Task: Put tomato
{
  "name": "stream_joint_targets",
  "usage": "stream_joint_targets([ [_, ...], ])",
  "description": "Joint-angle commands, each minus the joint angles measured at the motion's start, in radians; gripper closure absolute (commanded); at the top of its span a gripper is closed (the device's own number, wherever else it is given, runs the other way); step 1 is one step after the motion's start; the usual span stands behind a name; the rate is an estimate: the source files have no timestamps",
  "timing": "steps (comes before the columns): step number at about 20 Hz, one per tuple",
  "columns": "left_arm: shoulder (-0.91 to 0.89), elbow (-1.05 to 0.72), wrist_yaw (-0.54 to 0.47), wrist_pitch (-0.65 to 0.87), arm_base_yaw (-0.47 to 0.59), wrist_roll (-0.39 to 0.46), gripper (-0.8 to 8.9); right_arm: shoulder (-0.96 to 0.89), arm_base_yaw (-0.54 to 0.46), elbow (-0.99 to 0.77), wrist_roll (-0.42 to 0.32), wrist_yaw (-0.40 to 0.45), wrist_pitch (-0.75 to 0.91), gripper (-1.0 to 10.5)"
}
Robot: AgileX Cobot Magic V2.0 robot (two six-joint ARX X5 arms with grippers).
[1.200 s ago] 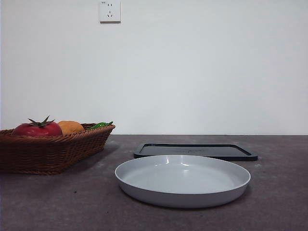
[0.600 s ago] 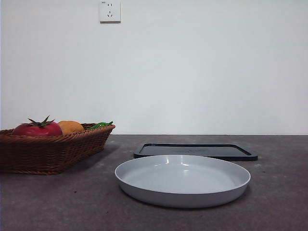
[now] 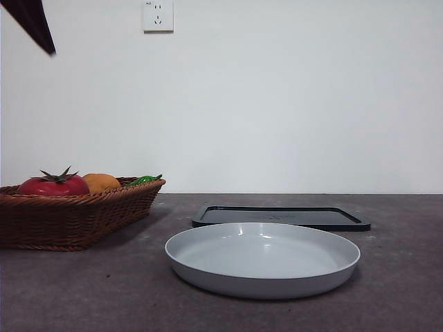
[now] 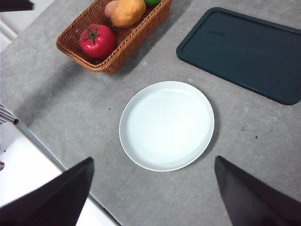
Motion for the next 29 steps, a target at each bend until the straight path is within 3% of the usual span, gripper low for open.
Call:
stream_joint_targets([
  [1,0.063,0.023,-0.02,0.037,-0.014,0.016,3.15,0.005,0.005,0.02,-0.007,-0.002,0.01,5.4],
  [6,0.171,0.023,-0.066,0.086,-0.051,0.043,3.15,0.005,0.005,0.02,-0.007,-0.002,0.01,5.4],
  [11,0.301,0.023,-0.188,0.153,-0.097,0.087,3.14,0.005,0.005,0.02,-0.006,-0.002,0.009,5.4],
  [29,0.522,0.023,-0.211,0.227,-0.109,0.113,3.15,0.005,0.005,0.02,-0.004,-0.002,0.01,5.4],
])
